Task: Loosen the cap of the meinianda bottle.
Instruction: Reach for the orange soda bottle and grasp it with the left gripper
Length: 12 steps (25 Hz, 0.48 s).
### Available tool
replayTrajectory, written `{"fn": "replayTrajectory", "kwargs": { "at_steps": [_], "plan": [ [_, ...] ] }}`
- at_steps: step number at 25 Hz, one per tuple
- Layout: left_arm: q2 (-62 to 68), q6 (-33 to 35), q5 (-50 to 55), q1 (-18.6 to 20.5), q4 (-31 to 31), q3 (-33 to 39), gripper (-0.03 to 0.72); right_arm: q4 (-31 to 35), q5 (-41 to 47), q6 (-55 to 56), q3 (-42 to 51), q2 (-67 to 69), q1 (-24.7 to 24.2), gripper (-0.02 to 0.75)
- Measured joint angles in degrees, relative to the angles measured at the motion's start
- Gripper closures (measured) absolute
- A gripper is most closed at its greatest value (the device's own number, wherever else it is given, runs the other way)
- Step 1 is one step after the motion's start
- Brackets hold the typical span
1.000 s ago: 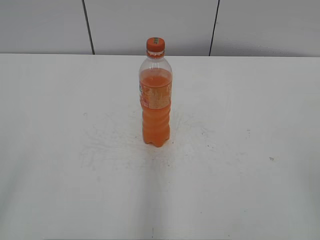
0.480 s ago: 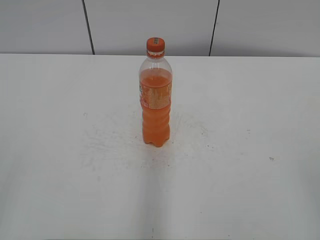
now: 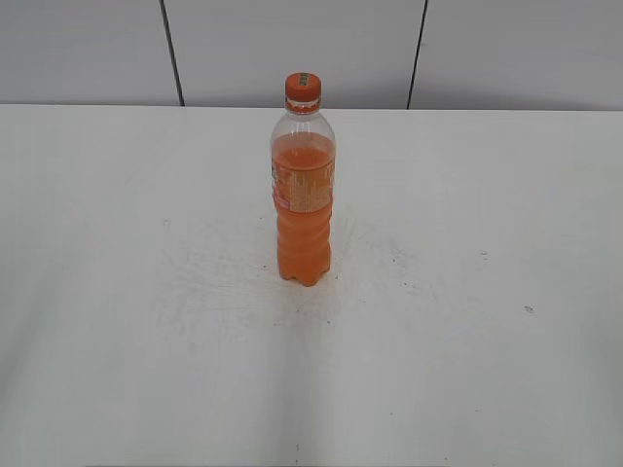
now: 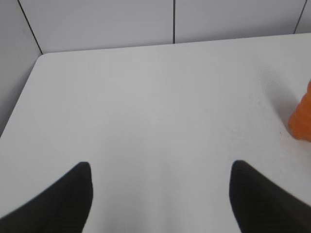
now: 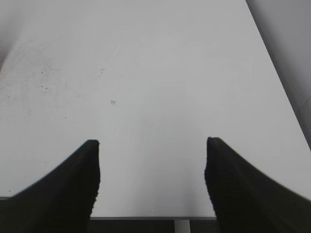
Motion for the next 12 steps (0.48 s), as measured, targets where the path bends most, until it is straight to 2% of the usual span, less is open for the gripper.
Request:
{"fn": "replayTrajectory", "kwargs": {
  "at_steps": [3,12],
  "plan": [
    [4.41,0.0,-8.22,0.0,0.0,0.0,0.155,0.0,0.0,0.0,0.0,0.0,0.0,0.227],
    [19.97,0.0,-36.54,0.0,5.52,0.0,0.167,0.0,0.0,0.0,0.0,0.0,0.0,0.227]
  ]
}}
